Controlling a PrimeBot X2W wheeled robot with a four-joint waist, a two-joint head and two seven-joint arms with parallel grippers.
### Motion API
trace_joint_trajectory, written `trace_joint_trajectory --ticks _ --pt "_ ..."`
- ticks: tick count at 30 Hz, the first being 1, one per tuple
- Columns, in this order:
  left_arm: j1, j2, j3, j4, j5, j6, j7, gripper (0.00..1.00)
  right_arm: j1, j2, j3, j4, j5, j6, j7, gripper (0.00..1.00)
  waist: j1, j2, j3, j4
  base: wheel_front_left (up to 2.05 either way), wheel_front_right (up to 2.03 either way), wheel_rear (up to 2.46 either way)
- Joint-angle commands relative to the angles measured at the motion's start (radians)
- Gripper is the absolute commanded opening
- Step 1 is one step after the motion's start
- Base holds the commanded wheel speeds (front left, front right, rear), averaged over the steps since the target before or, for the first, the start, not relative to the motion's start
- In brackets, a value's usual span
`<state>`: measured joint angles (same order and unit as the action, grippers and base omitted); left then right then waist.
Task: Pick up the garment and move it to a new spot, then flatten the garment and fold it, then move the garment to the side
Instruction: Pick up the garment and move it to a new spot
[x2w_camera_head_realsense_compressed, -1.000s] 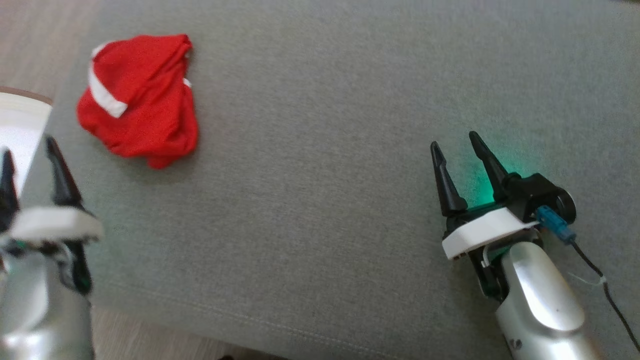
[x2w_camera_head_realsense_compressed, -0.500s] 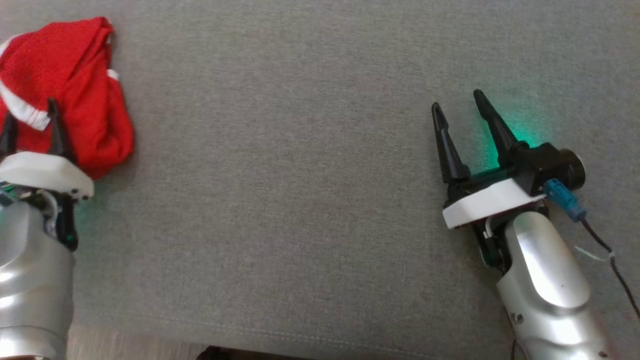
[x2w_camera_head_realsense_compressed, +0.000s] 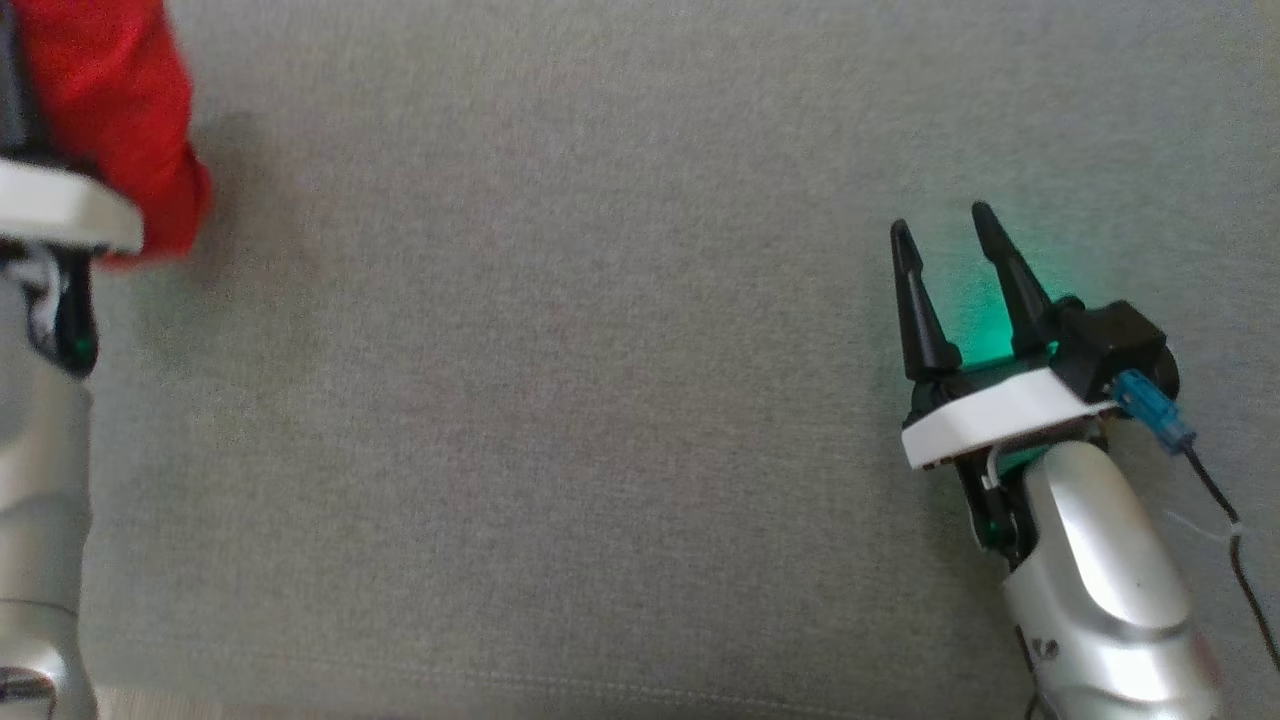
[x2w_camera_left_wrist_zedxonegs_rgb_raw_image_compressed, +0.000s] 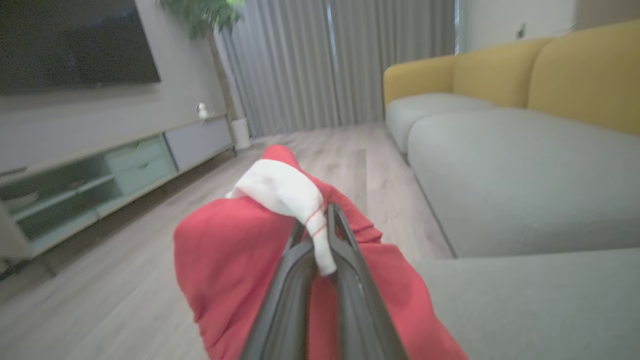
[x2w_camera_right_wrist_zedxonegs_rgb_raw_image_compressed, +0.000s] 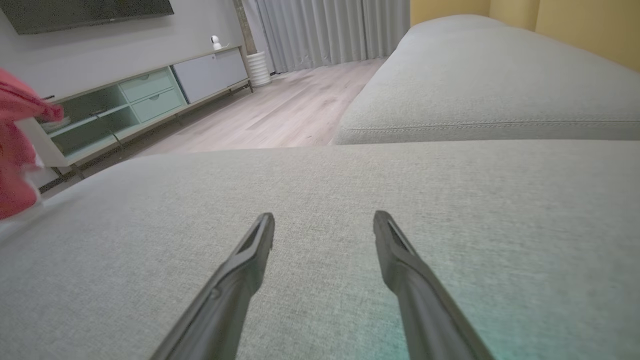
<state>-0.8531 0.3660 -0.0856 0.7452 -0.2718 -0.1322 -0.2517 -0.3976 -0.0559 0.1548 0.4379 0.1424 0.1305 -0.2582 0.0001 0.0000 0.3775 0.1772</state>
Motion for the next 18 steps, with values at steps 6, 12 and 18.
trace_joint_trajectory --ticks 6,12,18 --pt "-0.028 0.003 -0.093 -0.217 0.009 0.002 -0.010 0.00 0.042 0.006 0.038 -0.023 0.073 0.000 -0.004 1.00 -0.0001 0.0000 -0.126 -0.104 0.00 0.00 0.00" --pt "0.018 -0.095 -0.221 -0.301 -0.065 0.002 -0.010 0.00 0.076 0.006 0.041 -0.026 0.109 0.000 -0.004 1.00 -0.0001 0.0000 -0.183 -0.233 0.00 0.00 0.00" --pt "0.096 -0.205 -0.318 -0.294 -0.112 0.002 -0.010 0.00 0.096 0.006 0.041 -0.029 0.117 0.000 -0.004 1.00 -0.0001 0.0000 -0.193 -0.333 0.00 0.00 0.00"
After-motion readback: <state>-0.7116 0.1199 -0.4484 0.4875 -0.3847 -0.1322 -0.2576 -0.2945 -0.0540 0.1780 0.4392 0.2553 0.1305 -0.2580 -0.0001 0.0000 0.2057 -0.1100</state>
